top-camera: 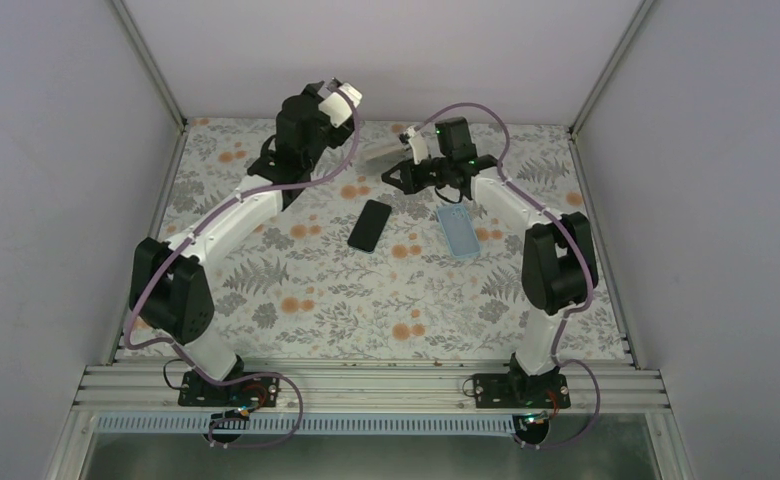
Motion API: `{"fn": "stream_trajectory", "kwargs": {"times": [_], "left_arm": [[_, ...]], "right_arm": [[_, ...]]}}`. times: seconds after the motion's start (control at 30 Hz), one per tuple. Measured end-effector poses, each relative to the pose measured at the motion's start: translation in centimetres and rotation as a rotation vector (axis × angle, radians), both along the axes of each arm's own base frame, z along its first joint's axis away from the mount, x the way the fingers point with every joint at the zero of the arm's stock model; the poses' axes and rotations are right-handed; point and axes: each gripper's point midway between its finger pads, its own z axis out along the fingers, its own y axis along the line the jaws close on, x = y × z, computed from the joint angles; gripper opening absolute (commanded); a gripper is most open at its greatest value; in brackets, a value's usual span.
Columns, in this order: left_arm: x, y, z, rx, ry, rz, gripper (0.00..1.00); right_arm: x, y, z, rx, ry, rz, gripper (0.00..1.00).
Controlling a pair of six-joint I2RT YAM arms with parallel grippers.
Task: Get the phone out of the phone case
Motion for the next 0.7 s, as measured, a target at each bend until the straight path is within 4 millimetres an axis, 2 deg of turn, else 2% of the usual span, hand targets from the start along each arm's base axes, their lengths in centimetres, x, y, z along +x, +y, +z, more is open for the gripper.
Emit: {"fn": "stream_trajectory", "kwargs": {"times": [0.13,0.23,0.27,0.33,0.4,0.43,0.5,0.53,0.6,0.7], "left_arm": [[-0.4,-1.1,-0.3,-0.026,0.023,-0.052,0.78],[-0.5,-1.2,-0.6,-0.031,0.040,-0.069,0.86],[-0.5,-1.1,-0.7,-0.035,0.044,-0.074,0.89],[-0.3,-0.6,-0.8,-0.044,0.054,-0.076,0.95],[-0.1,0.0,-0.8,-0.044,0.057,-0.073,1.00],[-0.1,0.2,-0.8,-0.044,0.057,-0.073,1.00],[0.1,0.8,-0.8,-0.040,0.060,-0.067,1.00],[0.2,1.0,-1.0,-0.037,0.066,-0.065,1.00],[0.6,1.5,-1.7,-0.025,0.080,-0.056,1.00],[2.5,2.0,-3.8,-0.019,0.122,-0.032,0.98]], "right_arm": [[-0.2,-0.2,-0.3,-0.005,0.008,-0.002,0.04],[-0.2,-0.7,-0.3,-0.008,0.011,-0.012,0.04],[0.1,-1.0,-0.3,-0.009,0.007,-0.016,0.08],[0.6,-1.8,-0.4,-0.023,0.006,-0.025,0.39],[2.1,-2.7,-0.3,-0.049,-0.010,-0.036,0.63],[3.2,-2.8,-0.3,-0.069,-0.032,-0.034,0.70],[5.9,-3.0,-0.3,-0.128,-0.086,-0.025,0.96],[7.7,-3.0,-0.3,-0.169,-0.123,-0.017,0.99],[10.5,-2.9,-1.2,-0.239,-0.181,-0.006,0.96],[12.6,-3.3,-4.6,-0.323,-0.186,-0.007,0.71]]}}
